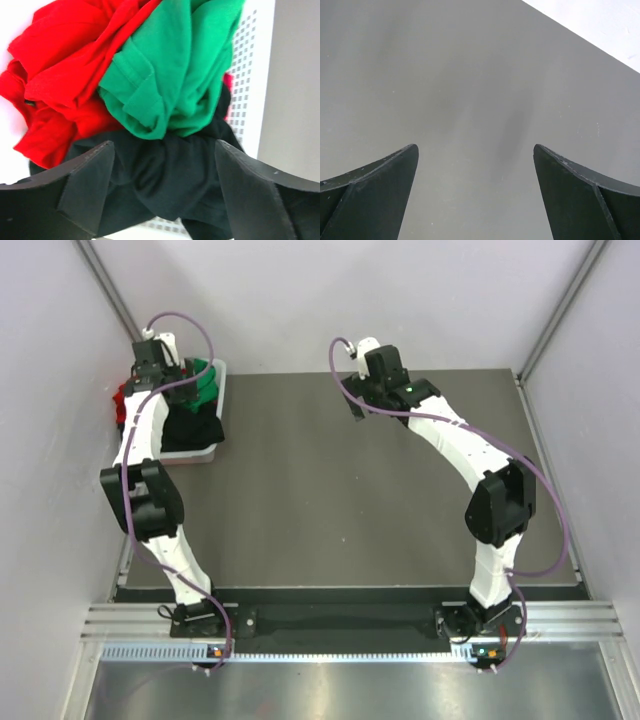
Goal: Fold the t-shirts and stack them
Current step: Grab the tshirt from the pile
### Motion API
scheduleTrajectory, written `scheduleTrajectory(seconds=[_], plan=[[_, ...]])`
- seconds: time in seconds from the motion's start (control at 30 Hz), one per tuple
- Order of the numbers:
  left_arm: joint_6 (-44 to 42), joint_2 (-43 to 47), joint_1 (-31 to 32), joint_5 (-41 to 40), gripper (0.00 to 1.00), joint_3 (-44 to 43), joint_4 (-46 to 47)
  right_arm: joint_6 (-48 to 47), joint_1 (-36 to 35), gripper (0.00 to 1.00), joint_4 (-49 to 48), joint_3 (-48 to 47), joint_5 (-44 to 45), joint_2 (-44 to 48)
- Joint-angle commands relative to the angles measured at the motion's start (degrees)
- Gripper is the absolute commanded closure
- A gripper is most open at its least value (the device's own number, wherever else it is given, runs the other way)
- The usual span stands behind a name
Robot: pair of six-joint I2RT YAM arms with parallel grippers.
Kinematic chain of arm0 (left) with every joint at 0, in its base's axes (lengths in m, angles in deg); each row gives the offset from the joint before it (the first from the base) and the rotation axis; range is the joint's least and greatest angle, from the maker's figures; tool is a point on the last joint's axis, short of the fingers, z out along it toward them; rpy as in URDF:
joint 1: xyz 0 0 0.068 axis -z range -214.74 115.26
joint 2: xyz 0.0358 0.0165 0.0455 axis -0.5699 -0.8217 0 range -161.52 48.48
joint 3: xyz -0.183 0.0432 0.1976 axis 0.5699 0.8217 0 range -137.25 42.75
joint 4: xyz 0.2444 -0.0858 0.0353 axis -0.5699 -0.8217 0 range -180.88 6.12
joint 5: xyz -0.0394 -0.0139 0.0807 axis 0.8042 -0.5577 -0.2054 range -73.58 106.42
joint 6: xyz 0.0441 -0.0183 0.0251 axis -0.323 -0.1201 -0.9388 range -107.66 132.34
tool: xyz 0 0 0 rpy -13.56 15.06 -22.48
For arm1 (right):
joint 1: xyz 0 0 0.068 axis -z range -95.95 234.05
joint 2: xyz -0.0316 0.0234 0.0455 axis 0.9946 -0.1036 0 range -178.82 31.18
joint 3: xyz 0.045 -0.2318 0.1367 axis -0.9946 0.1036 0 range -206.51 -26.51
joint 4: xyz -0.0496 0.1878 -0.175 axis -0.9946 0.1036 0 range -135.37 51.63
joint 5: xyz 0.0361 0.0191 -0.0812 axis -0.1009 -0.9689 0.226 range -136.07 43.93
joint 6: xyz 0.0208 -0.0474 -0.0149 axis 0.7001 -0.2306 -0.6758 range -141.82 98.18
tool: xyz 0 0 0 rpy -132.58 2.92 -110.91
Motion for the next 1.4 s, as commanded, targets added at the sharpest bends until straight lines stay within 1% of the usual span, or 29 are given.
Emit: scheduleTrajectory(seconds=[0.0, 0.07, 0.23, 0.3, 0.33, 0.4, 0.43, 0.5, 0.57, 0.73, 0.8, 0.9, 1.03, 1.07, 1.1, 1.17, 1.2, 1.23, 1.3, 1.37], plan=[[-2.9, -1.2, -0.2, -2.9, 0.15, -2.9, 2.6, -1.1, 0.4, 0.00, -0.2, 0.3, -0.7, 2.5], [-3.7, -2.4, -0.2, -3.6, 0.18, -3.6, 2.5, -2.3, 0.5, 0.00, -0.3, 0.8, -1.8, 3.0], [-4.9, -5.6, -0.1, -3.9, 0.40, -5.4, 2.7, -2.2, 0.5, 0.00, 0.2, 1.0, -2.6, 2.6], [-4.9, -7.0, -0.2, -4.3, 0.45, -5.8, 3.4, -2.1, 0.4, 0.00, 0.5, 1.0, -3.3, 2.6], [-4.9, -7.4, -0.2, -4.3, 0.51, -6.6, 3.4, -2.0, 0.5, 0.00, 0.5, 0.9, -3.8, 2.6], [-4.8, -8.7, -0.2, -4.7, 0.56, -7.5, 3.7, -1.9, 0.5, 0.00, 0.5, 0.9, -4.4, 2.5], [-4.9, -9.1, -0.1, -4.9, 0.61, -8.1, 4.1, -1.9, 0.5, 0.00, 0.6, 0.8, -4.5, 2.5], [-5.0, -10.0, -0.1, -5.5, 0.75, -8.9, 4.5, -2.0, 0.5, 0.00, 0.6, 0.9, -4.4, 2.3], [-4.9, -10.6, 0.0, -6.0, 1.00, -10.3, 4.7, -2.0, 0.5, 0.00, 0.7, 1.2, -4.3, 2.5], [-2.9, -6.8, 0.9, -4.6, 1.00, -10.3, 5.8, -3.8, 0.4, 0.00, 1.0, 2.2, -5.4, 3.1], [-2.1, -4.1, 2.4, -4.0, 1.00, -10.0, 6.4, -5.2, 0.5, 0.00, 0.1, 3.9, -5.6, 4.6], [-1.6, -1.2, 5.2, -5.2, 1.00, -10.6, 9.0, -6.3, 0.5, 0.00, -0.5, 5.1, -6.9, 4.6], [-1.4, 0.0, 8.8, -7.8, 1.00, -16.4, 10.9, -8.5, 0.4, 0.00, -7.1, 10.3, -8.0, 7.4], [-1.4, 0.4, 9.2, -7.8, 1.00, -17.1, 12.0, -8.6, 0.5, 0.00, -8.4, 10.7, -8.1, 7.6], [-1.4, 1.5, 9.6, -7.9, 1.00, -18.0, 15.1, -8.3, 0.5, 0.00, -8.6, 10.4, -8.0, 7.6], [-1.7, 2.4, 10.8, -7.5, 1.00, -19.5, 17.7, -7.8, 0.5, 0.00, -8.4, 9.3, -6.9, 6.9], [-1.9, 2.4, 10.9, -6.5, 1.00, -22.5, 18.3, -7.5, 0.5, 0.00, -8.5, 9.4, -6.5, 7.0], [-2.0, 2.4, 13.0, -6.0, 1.00, -24.3, 18.7, -7.5, 0.5, 0.00, -8.6, 9.6, -6.0, 7.1], [-2.8, 2.2, 14.7, -3.3, 1.00, -28.3, 19.0, -7.5, 0.5, 0.00, -9.9, 10.8, -4.8, 8.2], [-4.0, 3.1, 18.1, -1.5, 1.00, -29.2, 20.3, -7.4, 1.1, 0.00, -12.0, 11.7, -1.3, 9.4]])
